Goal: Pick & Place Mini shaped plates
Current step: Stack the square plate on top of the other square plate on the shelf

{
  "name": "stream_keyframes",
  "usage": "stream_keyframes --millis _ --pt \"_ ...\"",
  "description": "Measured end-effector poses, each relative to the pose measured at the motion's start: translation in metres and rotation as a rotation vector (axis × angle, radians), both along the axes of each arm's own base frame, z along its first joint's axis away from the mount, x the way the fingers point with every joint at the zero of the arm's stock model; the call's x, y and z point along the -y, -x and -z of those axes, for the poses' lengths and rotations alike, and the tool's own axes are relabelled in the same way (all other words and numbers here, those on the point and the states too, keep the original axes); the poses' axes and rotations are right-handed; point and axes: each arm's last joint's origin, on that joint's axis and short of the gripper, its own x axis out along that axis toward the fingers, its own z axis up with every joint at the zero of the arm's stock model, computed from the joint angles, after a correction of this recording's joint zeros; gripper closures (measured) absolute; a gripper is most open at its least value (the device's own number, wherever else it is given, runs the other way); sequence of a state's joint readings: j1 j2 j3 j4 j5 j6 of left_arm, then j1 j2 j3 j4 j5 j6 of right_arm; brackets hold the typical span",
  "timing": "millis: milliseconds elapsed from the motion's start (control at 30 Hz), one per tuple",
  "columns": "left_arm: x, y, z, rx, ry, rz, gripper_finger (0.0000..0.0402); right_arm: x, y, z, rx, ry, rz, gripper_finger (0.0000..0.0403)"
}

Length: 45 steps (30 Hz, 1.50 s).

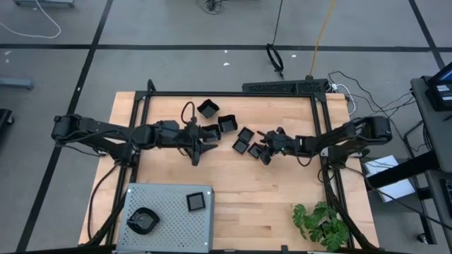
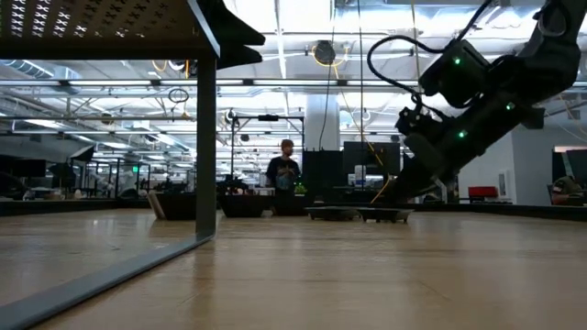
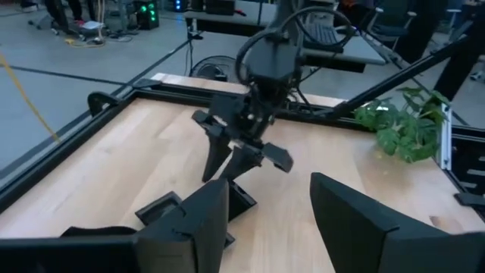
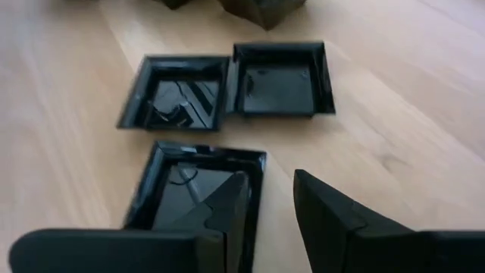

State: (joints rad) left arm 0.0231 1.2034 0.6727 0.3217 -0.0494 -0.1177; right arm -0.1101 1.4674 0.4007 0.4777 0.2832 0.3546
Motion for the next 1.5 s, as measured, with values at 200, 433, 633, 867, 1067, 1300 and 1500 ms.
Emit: stream_keyframes --millis 200,433,633,867,1067,1300,1500 --pt "0.000 0.000 0.000 -0.002 -0.002 0.005 0.0207 -0.002 -0.003 0.012 -0.036 -0.043 -0.077 0.0303" --pt "0.000 0.000 0.000 -0.002 -0.002 0.008 0.0215 -0.002 -0.004 0.016 -0.053 -0.035 -0.076 0.0327" --pt "0.000 0.000 0.000 -0.002 -0.003 0.008 0.0211 -0.002 -0.004 0.015 -0.058 0.003 -0.113 0.0391" --pt "0.000 0.000 0.000 -0.002 -0.001 0.007 0.0219 -0.003 -0.006 0.014 -0.034 -0.001 -0.167 0.0395" --pt "0.000 0.000 0.000 -0.001 0.021 0.002 0.0218 -0.003 -0.012 0.005 0.047 0.081 -0.214 0.0400" --pt "0.000 -0.001 -0.006 0.075 0.099 -0.022 0.0217 0.001 -0.018 -0.032 0.251 0.344 -0.196 0.0403" --pt "0.000 -0.008 -0.005 0.126 0.136 -0.075 0.0199 0.006 -0.015 -0.071 0.448 0.599 -0.016 0.0403"
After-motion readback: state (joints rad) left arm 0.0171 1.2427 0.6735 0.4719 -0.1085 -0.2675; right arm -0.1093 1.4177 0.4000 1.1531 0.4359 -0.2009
